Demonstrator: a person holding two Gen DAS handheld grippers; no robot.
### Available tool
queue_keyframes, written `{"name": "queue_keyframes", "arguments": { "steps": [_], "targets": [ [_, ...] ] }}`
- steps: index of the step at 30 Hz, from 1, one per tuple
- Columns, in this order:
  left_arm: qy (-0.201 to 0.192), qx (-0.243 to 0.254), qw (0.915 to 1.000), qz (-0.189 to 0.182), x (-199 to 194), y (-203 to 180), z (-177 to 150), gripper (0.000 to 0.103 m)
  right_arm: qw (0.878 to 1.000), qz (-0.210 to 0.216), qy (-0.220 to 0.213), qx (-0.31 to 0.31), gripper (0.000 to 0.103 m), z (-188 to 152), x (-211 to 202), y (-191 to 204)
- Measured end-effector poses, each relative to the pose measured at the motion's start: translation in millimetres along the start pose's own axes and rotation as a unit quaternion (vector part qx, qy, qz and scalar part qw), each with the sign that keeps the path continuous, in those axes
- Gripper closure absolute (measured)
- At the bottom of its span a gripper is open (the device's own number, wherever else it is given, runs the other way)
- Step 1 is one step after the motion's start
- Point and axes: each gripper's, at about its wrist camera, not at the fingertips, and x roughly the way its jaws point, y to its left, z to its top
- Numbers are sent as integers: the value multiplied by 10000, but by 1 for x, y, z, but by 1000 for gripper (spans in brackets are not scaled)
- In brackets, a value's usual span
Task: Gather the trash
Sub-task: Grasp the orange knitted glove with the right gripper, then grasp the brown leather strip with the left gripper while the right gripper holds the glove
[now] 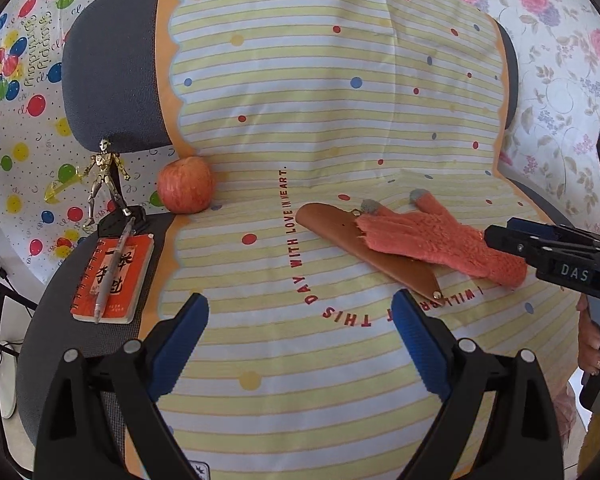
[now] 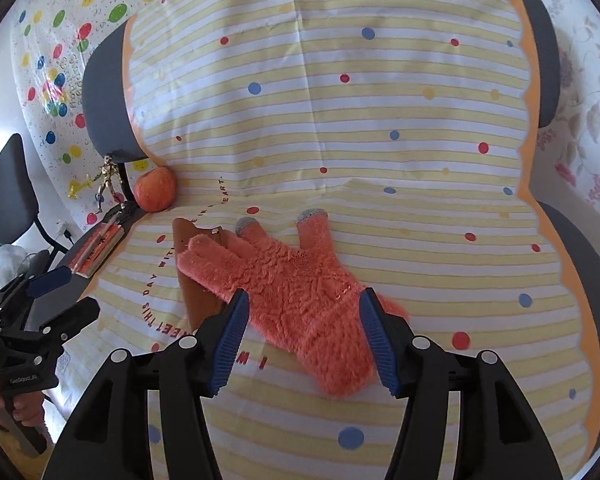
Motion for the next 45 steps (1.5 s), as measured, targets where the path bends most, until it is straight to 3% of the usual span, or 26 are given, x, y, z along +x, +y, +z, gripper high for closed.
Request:
{"name": "queue_keyframes", "arguments": {
  "steps": [6, 9, 13, 16, 19, 21, 24, 26, 28, 32, 35, 39, 45],
  "targets": [
    [140, -49, 9998, -158, 11, 2, -2, 13, 9981, -191, 262, -523, 30, 16, 39, -2],
    [190, -47, 9997, -166, 13, 1, -4, 13, 9967, 294, 663, -373, 29, 17, 54, -13],
    [205, -12, 9997, -133, 13, 1, -5, 13, 9924, 935, 787, -153, 28, 6, 43, -16],
    [207, -18, 9997, -122, 11, 1, -5, 13, 9895, 1072, 874, -419, 28, -7, 29, -1],
    [204, -13, 9997, -107, 9, -1, -5, 13, 9892, 838, 892, -802, 44, -20, 17, 19],
    [213, -22, 9997, -92, 8, -1, -6, 13, 9890, 713, 813, -1004, 64, -25, 10, 29],
    [219, -23, 9997, -70, 6, -2, -7, 13, 9900, 497, 619, -1167, 83, -32, 0, 40],
    [234, -31, 9997, -77, 5, -2, -7, 13, 9932, 299, 341, -1073, 86, -32, -9, 42],
    [226, -1, 9997, -116, 3, -2, -7, 13, 9972, 197, -226, -689, 86, -26, -35, 32],
    [252, 47, 9993, -265, 4, -10, -3, 13, 9951, -237, -942, -198, 86, -15, -74, 14],
    [274, 73, 9986, -438, 12, -19, 4, 14, 9921, -799, -958, -132, 86, -18, -79, 6],
    [423, 122, 9981, -422, 36, -32, 15, 26, 9935, -785, -822, -39, 85, -30, -75, -1],
    [701, -365, 9937, -794, 72, -27, 29, 28, 9933, -714, -895, 123, 85, -47, -75, 0]
  ]
}}
